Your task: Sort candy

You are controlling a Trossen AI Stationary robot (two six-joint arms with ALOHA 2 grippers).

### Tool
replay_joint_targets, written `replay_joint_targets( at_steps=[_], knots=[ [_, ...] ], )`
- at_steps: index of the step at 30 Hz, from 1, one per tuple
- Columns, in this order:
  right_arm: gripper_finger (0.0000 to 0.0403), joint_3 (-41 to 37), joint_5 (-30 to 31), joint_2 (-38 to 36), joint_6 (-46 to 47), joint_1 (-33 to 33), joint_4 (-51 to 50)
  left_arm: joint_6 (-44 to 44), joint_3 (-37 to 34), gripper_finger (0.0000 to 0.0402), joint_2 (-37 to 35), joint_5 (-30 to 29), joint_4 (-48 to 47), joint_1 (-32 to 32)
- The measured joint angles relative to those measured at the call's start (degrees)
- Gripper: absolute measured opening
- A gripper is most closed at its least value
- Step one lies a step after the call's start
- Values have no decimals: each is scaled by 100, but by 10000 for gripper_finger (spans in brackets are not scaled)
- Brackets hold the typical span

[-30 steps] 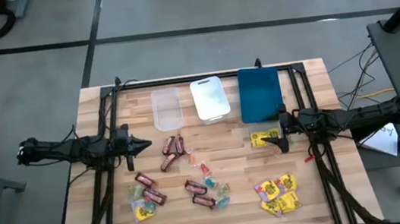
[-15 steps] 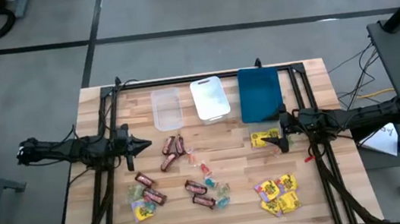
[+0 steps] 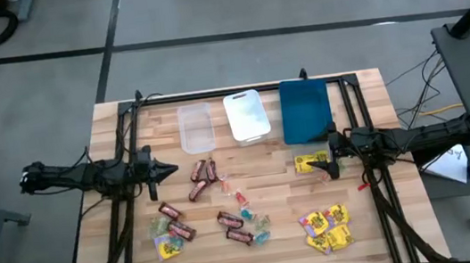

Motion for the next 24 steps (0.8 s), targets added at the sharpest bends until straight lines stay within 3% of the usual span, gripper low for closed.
replay_joint_targets(
  at_steps=[7,12,16,20,24],
  knots=[
    [399,2,204,1,-473,-4,3,386,-2,0,0,-53,69,-1],
    [399,-7,-29,2,648,2,843,371,-7,0,10,-651,1425,1],
    [399,-7,-27,41,757,0,2000,484,-7,0,12,-730,2526,-1],
    [399,-4,631,165,764,0,2712,1284,-4,0,21,-758,3592,-1],
    [399,-4,1576,194,897,0,2670,2995,-4,0,36,-914,4288,-1]
  ],
)
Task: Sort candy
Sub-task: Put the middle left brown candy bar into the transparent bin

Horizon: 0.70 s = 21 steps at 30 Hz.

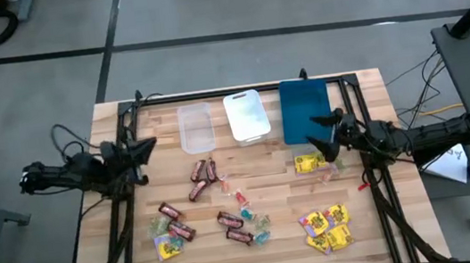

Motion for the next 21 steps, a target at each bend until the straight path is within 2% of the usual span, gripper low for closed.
replay_joint_targets(
  at_steps=[2,5,8,11,16,18,21],
  knots=[
    [399,0,392,0,170,0,-58,457,2,0,0,-480,96,0],
    [399,0,771,0,262,-2,-178,562,3,0,23,-1521,-7,0],
    [399,0,1185,0,288,-2,-158,281,4,0,67,-2228,-794,7],
    [399,0,1489,-6,519,-2,-162,-762,4,0,75,-1859,-1828,2],
    [399,0,1574,-9,816,-2,-169,-3167,4,0,123,-1359,-3014,0],
    [399,0,1567,-13,858,-2,-171,-3425,4,0,192,-872,-3306,-2],
    [399,0,1545,21,859,-2,-231,-3347,4,0,365,-321,-3799,-4]
  ],
)
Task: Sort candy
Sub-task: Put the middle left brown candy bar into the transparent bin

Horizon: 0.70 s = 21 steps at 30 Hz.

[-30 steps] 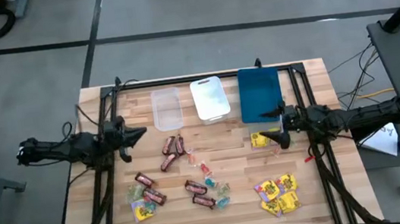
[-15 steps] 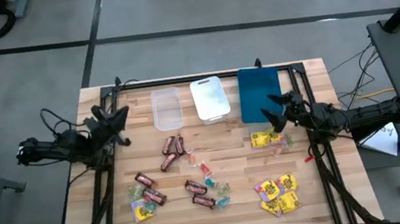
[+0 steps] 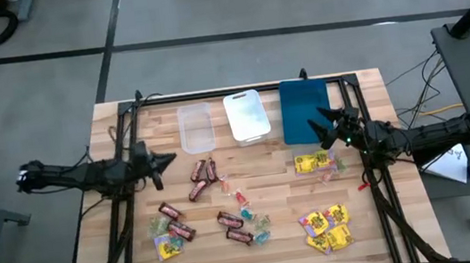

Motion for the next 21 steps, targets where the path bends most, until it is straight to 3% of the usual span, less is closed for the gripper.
replay_joint_targets(
  at_steps=[4,10,21],
  knots=[
    [399,0,-17,9,1,4,45,95,0,0,305,689,-557,-7],
    [399,5,-17,0,1,4,229,-606,92,0,815,1448,-715,-57],
    [399,9,-17,0,1,4,542,-1275,732,0,2423,1378,-849,-363]
  ],
)
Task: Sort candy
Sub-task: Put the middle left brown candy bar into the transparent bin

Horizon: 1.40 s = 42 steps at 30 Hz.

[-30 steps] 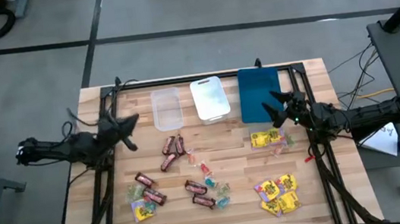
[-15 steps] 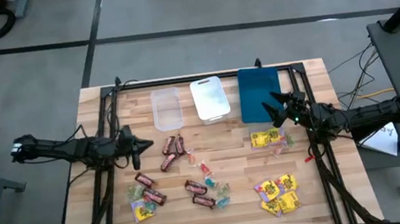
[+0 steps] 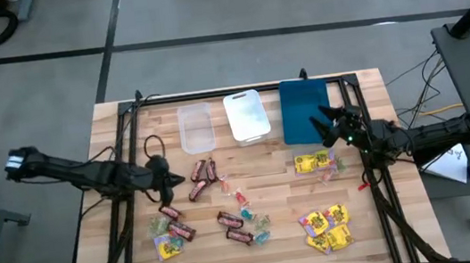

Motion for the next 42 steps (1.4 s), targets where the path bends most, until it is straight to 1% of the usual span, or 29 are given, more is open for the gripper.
replay_joint_targets(
  at_steps=[3,5,7,9,12,15,17,19,22,25,29,32,34,36,42],
  knots=[
    [399,0,0,0,1,0,260,-415,18,0,404,9,118,-15],
    [399,0,0,-2,29,0,377,-640,18,0,647,38,358,-122],
    [399,0,-6,0,101,0,432,-668,18,0,902,33,747,-279],
    [399,0,-116,0,99,0,411,-443,25,0,1152,-16,1232,-479],
    [399,0,-455,2,47,1,412,84,148,0,1546,-381,1417,-852],
    [399,0,-608,2,60,4,410,225,341,0,1946,-963,1168,-1195],
    [399,0,-605,2,60,4,409,222,521,6,2220,-1145,1089,-1363],
    [399,0,-605,2,55,4,408,233,757,21,2488,-1156,979,-1473],
    [399,0,-605,2,49,4,408,178,1142,55,2908,-1194,538,-1511],
    [399,0,-605,2,46,4,397,-87,1459,100,3362,-1343,51,-1509],
    [399,0,-607,2,46,5,244,-563,1687,167,3910,-1504,-386,-1510],
    [399,0,-610,4,57,13,79,-881,1755,203,4215,-1501,-519,-1507],
    [399,0,-614,4,104,13,36,-1075,1762,213,4367,-1500,-555,-1506],
    [399,0,-620,4,108,13,5,-1274,1741,214,4505,-1502,-549,-1503],
    [399,0,-621,4,106,13,-29,-1499,1686,187,4840,-1499,-482,-1502]
  ],
)
